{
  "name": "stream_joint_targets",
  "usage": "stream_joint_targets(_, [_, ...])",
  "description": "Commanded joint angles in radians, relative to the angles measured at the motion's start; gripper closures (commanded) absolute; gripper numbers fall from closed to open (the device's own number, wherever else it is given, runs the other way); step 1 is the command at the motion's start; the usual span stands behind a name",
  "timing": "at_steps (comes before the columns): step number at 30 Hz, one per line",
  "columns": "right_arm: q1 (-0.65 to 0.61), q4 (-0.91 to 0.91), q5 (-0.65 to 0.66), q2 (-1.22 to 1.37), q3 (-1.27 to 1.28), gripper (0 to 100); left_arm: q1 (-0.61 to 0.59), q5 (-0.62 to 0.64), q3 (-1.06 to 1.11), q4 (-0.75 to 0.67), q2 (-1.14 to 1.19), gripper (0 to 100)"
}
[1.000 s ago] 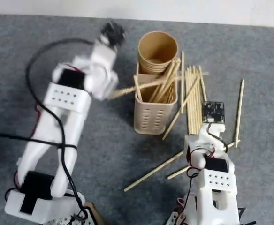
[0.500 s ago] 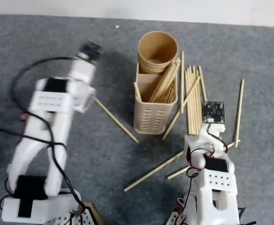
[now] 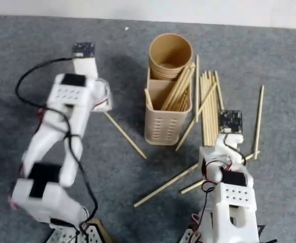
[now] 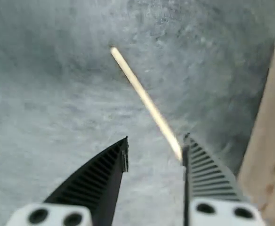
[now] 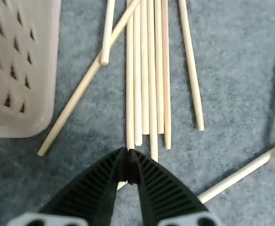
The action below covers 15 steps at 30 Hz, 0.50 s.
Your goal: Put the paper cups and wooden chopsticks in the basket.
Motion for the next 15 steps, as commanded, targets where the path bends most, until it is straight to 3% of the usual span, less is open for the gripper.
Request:
stream_joint_targets(1, [0.004, -0.016, 0.002, -0.016, -0.005, 99.1, 0.025, 0.199, -0.186, 0.008, 0.214, 77])
stream_joint_targets(6, [0.002, -0.016, 0.002, -0.016, -0.005, 99.1, 0.025, 0.261, -0.315, 0.009, 0.435, 77])
stream_joint_targets(11, [-0.013, -0.016, 0.002, -0.016, -0.005, 99.1, 0.022, 0.264, -0.349, 0.054, 0.496, 78])
stream_joint_targets(15, [-0.03, -0.016, 0.002, -0.016, -0.004, 99.1, 0.001, 0.259, -0.354, 0.049, 0.504, 97])
